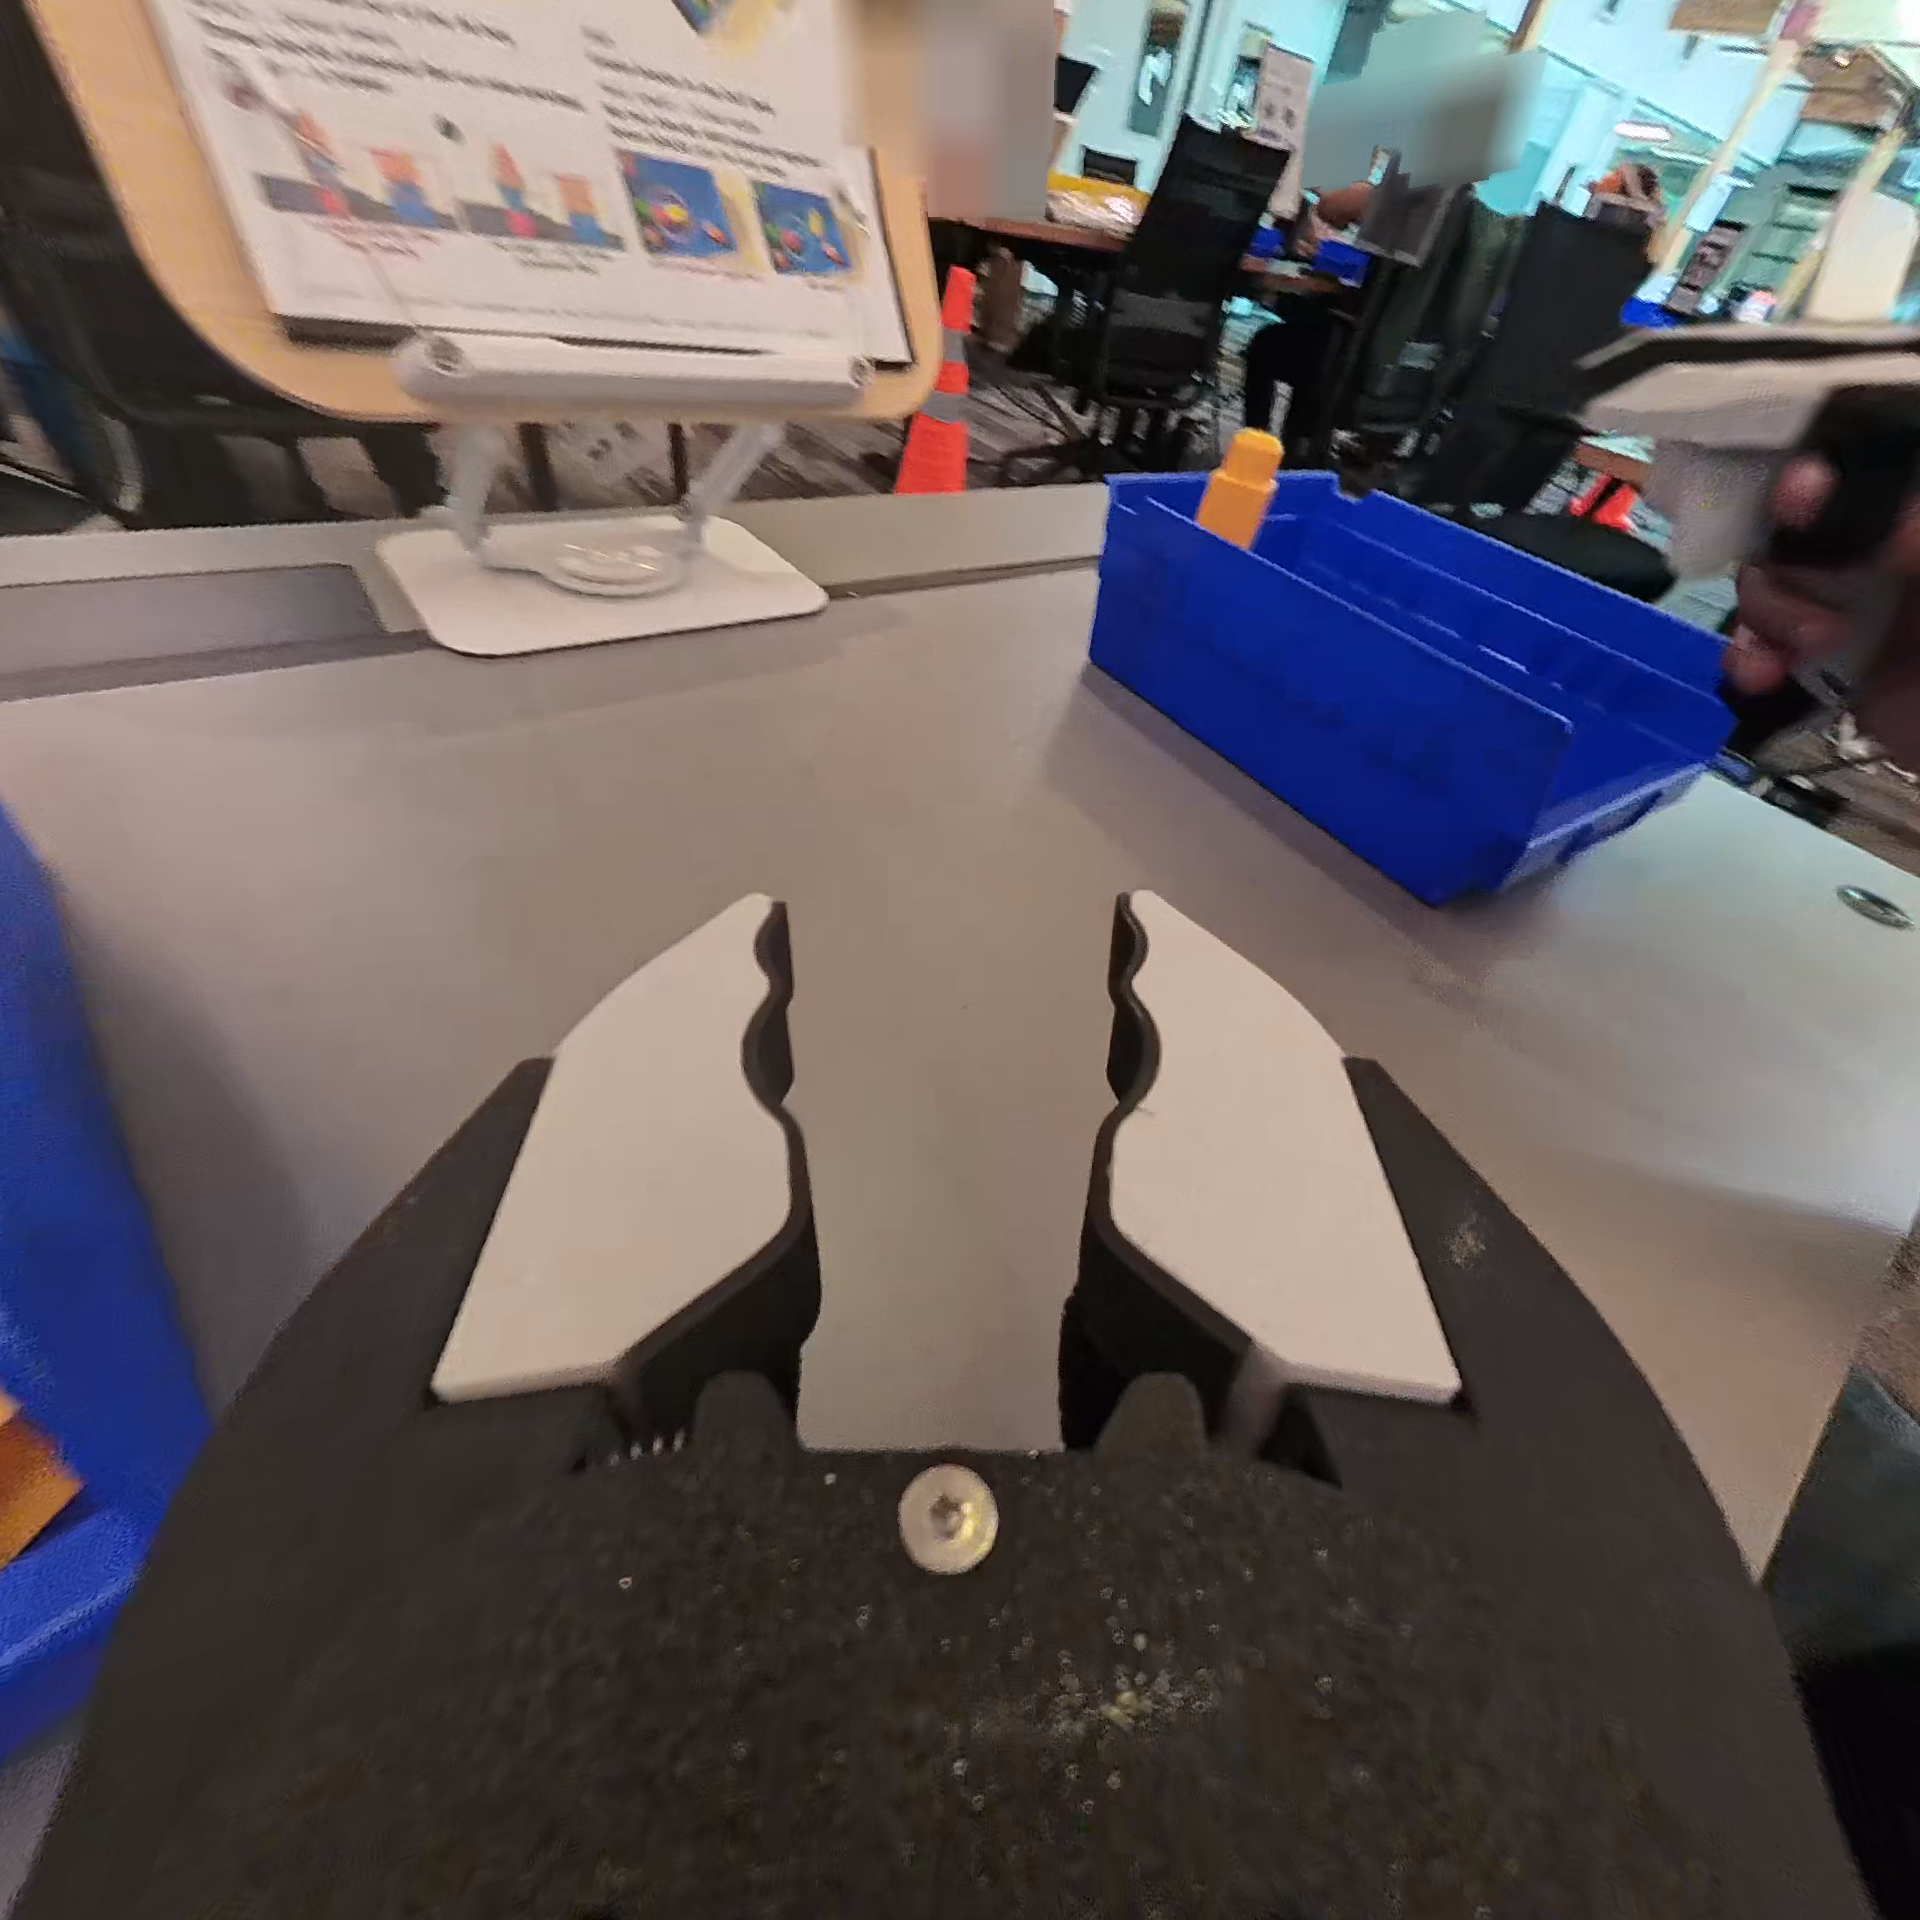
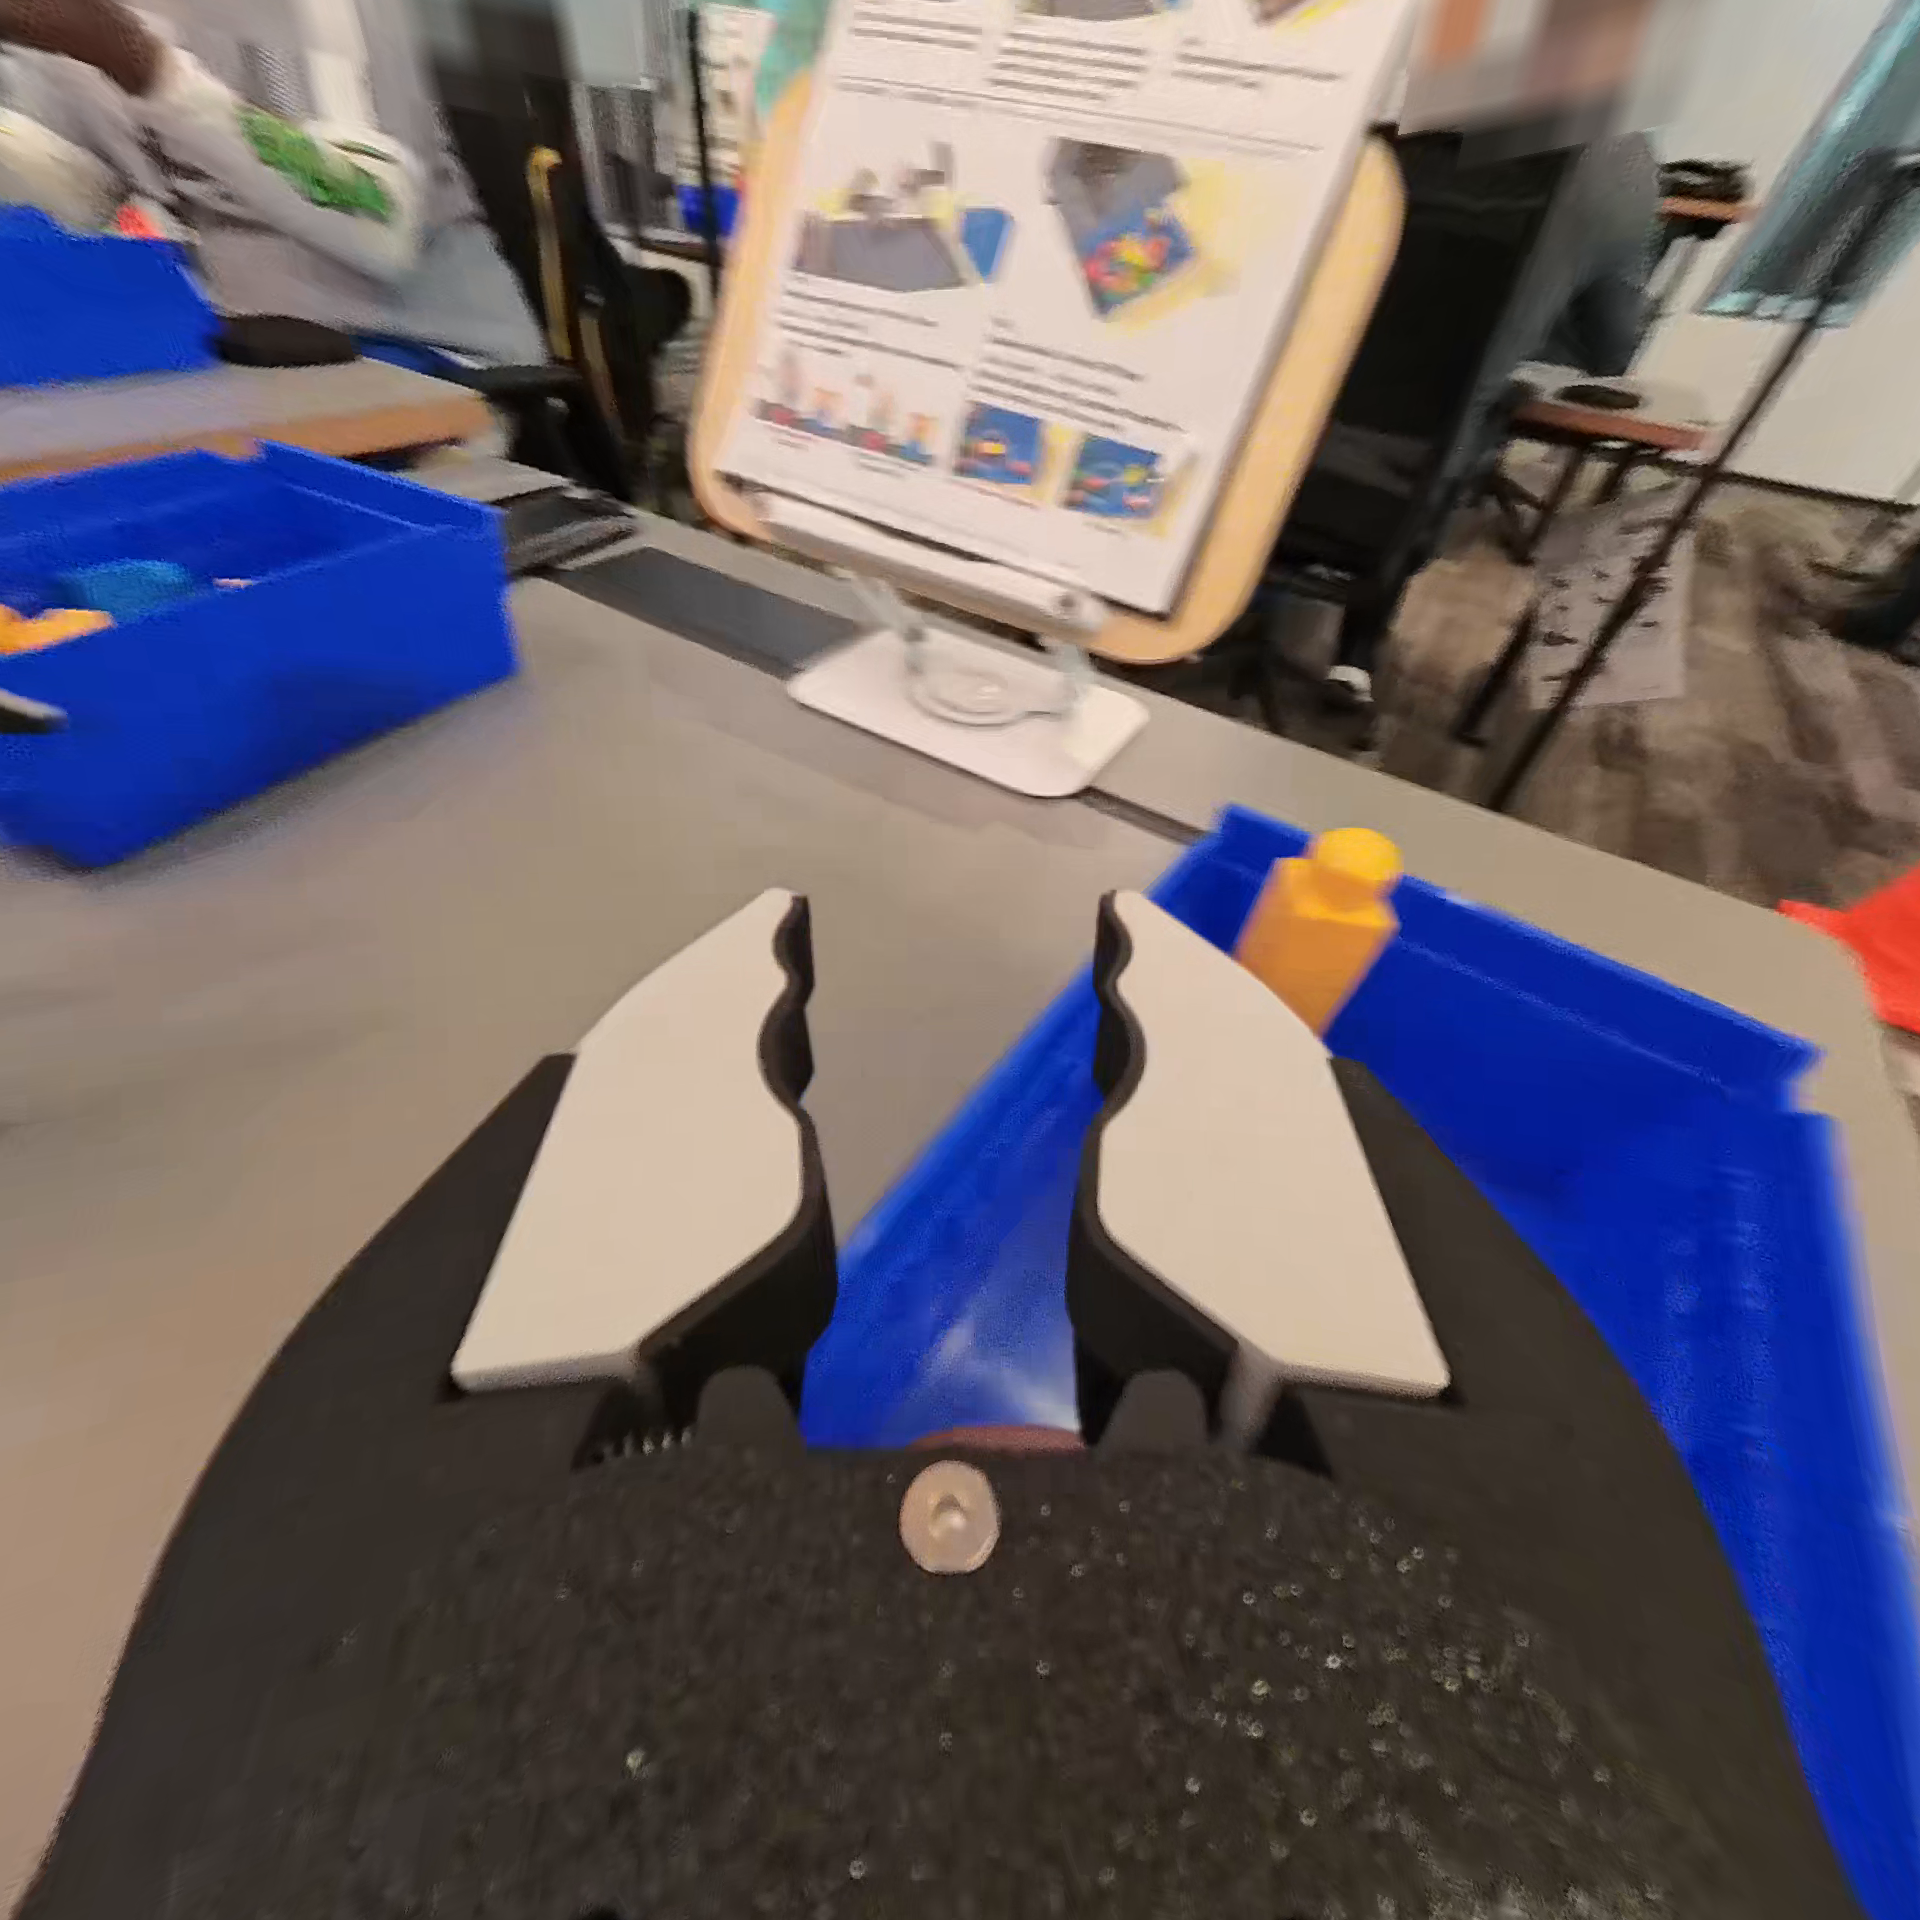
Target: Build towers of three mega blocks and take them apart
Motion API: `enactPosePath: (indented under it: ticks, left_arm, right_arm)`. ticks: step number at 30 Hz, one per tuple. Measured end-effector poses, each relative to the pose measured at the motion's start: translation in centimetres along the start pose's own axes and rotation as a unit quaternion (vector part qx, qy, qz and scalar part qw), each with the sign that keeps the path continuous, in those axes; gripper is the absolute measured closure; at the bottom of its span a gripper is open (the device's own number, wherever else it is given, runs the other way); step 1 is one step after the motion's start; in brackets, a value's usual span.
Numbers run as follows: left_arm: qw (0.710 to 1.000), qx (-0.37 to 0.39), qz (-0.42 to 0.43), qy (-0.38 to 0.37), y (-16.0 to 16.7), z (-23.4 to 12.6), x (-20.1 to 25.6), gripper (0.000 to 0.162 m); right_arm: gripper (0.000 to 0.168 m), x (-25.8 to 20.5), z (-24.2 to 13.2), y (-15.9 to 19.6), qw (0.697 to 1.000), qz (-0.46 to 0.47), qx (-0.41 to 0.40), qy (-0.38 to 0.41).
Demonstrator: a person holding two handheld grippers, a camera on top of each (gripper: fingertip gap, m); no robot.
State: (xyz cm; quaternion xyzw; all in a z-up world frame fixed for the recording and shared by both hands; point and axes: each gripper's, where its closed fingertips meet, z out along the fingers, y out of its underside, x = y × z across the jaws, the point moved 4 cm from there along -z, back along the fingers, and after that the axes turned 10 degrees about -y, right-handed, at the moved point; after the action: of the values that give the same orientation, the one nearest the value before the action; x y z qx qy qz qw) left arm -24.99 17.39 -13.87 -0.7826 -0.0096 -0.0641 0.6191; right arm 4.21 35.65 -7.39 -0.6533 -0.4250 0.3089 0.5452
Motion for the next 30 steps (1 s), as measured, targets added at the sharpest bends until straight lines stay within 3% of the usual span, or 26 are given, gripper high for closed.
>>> enactPosePath:
  ticks: [5,10,15,24,28,30]
  left_arm:
    - [0.999,0.003,0.015,-0.028,0.1,-1.6,-1.0,0.102]
    - [0.997,-0.038,0.029,-0.058,1.4,-1.9,-1.8,0.097]
    - [0.995,-0.061,0.002,-0.084,2.7,-2.3,-3.1,0.095]
    - [0.987,-0.055,-0.007,-0.154,1.9,-4.6,-5.2,0.092]
    - [0.956,-0.097,-0.027,-0.275,1.9,-8.0,-12.1,0.091]
    - [0.944,-0.141,-0.065,-0.29,2.0,-8.6,-15.6,0.085]
  right_arm:
    - [0.106,-8.0,1.8,1.9,0.997,0.028,0.018,-0.076]
    - [0.101,-12.1,4.2,6.7,0.989,0.072,0.002,-0.127]
    - [0.107,-12.2,4.0,7.6,0.989,0.065,0.014,-0.128]
    - [0.107,-12.1,3.8,7.7,0.988,0.064,0.021,-0.138]
    - [0.107,-12.4,3.7,7.4,0.991,0.033,0.014,-0.133]
    - [0.107,-12.7,3.8,7.3,0.991,0.021,0.011,-0.134]
